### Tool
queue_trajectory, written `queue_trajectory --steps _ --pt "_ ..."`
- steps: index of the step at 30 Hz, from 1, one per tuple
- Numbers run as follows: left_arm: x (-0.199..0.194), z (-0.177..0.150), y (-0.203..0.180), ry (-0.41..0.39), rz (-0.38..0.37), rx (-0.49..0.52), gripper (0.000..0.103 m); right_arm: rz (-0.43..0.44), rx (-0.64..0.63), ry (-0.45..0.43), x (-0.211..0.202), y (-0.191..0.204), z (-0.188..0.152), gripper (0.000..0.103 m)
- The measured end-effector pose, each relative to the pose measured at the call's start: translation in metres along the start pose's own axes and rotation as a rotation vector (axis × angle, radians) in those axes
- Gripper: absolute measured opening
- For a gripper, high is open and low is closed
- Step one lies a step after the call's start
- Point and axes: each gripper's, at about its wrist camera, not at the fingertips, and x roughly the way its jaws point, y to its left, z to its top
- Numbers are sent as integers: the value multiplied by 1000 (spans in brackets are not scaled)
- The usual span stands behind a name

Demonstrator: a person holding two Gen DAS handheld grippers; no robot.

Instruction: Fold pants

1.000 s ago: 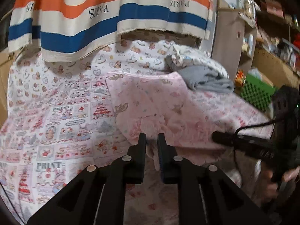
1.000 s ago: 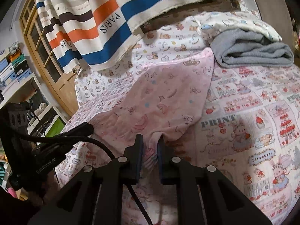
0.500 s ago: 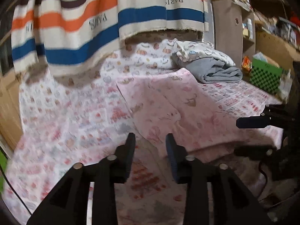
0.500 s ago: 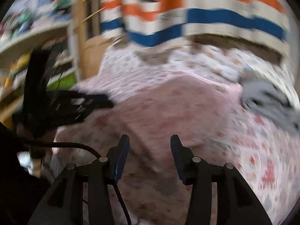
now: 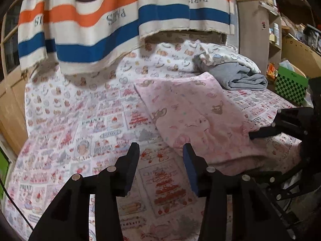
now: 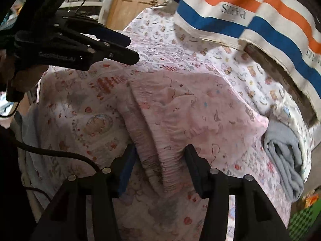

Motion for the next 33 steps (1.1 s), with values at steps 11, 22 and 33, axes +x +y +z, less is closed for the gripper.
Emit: queue_trajectory --steps 11,22,33 --pt "8 3 0 19 -26 -3 47 118 74 33 8 -18 7 63" --pt "12 39 12 -34 13 -2 48 146 399 -96 -16 -96 3 68" --pt "50 87 35 15 -61 -29 50 90 794 -128 8 -204 -30 68"
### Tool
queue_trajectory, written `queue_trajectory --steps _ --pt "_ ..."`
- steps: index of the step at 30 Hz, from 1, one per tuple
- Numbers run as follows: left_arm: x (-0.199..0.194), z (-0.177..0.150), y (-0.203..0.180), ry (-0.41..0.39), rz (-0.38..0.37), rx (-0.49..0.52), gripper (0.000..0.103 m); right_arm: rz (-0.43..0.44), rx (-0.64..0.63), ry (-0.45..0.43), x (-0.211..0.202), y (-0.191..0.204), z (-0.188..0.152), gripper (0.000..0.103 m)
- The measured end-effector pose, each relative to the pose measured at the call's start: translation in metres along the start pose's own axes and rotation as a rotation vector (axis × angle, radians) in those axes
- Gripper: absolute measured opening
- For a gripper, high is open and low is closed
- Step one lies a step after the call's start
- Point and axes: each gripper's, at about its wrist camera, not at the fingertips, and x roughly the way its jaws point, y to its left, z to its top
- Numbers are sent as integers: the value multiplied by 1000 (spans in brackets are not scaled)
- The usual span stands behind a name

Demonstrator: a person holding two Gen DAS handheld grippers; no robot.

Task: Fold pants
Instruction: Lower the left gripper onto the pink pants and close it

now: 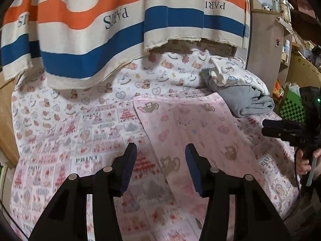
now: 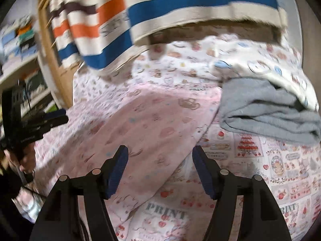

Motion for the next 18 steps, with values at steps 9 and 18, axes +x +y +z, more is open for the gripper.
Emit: queue_trajectory --steps 9,18 --pt "73 53 38 118 -142 -78 51 114 263 206 68 -54 20 68" --pt "131 61 68 230 -99 -74 51 -65 327 219 103 -64 46 67"
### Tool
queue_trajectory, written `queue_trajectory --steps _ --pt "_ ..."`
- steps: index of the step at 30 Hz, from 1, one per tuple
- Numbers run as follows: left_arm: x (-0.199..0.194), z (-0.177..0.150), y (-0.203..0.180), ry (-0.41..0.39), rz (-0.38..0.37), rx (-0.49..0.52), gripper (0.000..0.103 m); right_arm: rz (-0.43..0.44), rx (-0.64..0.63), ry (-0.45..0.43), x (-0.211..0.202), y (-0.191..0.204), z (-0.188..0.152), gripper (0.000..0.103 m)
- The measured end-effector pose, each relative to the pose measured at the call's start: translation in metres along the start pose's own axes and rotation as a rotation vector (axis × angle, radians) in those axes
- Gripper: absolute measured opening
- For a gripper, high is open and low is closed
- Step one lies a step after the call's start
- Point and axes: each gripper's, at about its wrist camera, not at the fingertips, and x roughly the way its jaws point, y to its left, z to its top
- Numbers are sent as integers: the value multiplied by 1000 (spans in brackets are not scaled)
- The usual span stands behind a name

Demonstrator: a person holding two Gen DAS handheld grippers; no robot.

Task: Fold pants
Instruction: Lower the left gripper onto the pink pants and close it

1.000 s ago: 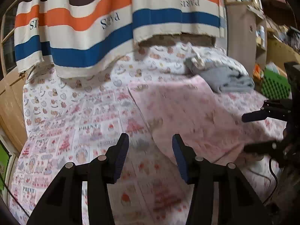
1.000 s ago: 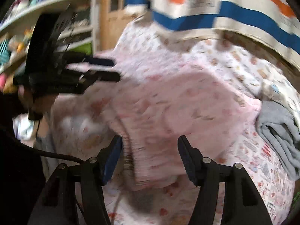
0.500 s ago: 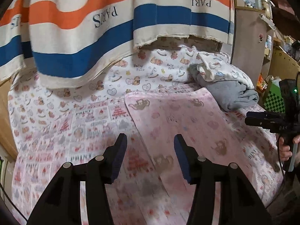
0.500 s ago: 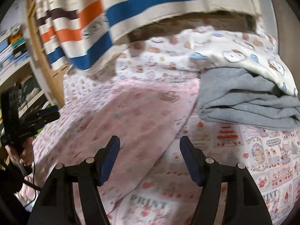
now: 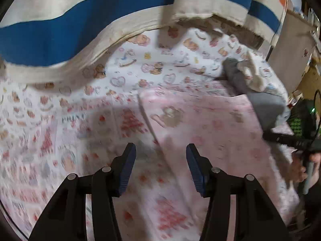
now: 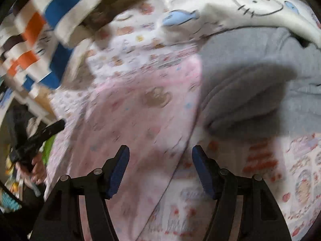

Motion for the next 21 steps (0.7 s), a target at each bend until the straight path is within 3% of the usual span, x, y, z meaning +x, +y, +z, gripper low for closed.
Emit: queue_trajectory --steps 5,9,11,14,18,21 --pt "34 16 22 79 -74 -52 51 -55 34 -18 11 4 14 67" --pt "62 21 29 129 -123 -84 44 -73 70 -7 17 9 19 67" --pt "71 23 29 150 -157 -100 42 -17 98 26 21 8 19 57" --pt "75 28 26 138 -169 -86 40 -59 102 31 24 16 19 56" --pt "87 34 28 155 -216 -122 20 -121 156 3 31 13 31 56" --pt "95 41 31 152 -238 -156 19 -128 184 -19 37 12 39 56"
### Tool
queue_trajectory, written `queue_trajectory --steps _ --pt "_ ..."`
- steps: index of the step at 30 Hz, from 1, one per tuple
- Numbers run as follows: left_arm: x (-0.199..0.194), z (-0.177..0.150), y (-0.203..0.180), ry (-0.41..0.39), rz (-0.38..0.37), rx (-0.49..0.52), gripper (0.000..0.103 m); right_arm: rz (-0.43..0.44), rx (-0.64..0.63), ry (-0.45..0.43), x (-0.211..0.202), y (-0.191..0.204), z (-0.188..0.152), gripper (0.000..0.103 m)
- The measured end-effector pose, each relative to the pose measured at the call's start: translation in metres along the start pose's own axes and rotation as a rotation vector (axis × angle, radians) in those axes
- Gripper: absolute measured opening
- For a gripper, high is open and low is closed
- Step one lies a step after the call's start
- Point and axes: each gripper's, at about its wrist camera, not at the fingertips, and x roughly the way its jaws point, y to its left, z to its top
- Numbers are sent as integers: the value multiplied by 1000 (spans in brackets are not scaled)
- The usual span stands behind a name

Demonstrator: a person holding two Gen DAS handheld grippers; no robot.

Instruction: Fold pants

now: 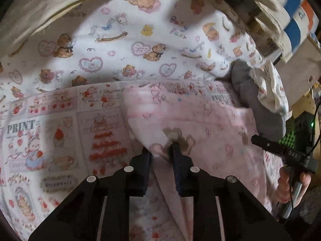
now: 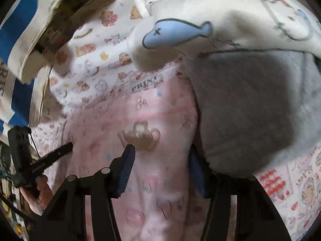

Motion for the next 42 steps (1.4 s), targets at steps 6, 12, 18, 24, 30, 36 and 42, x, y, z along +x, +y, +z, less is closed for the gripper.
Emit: queue_trajectory --steps 6,12,18,24,30,36,42 --pt "11 13 -5 -18 -13 10 20 -60 90 -64 7 4 7 57" --pt "8 16 1 -27 -15 -40 26 -91 135 -107 9 7 9 58" --pt "-1 12 5 -37 3 -30 2 -87 119 -133 5 -8 3 25" --pt "-20 11 -5 -78 14 19 2 -30 110 -68 2 -25 1 2" --pt "-22 11 -4 -61 39 8 4 31 111 -13 -1 -32 1 2" --pt "-48 -13 -10 -79 91 96 7 37 -105 22 -27 -24 -17 8" --pt "-107 -71 -45 -226 184 235 10 38 -295 -100 -95 -15 -62 16"
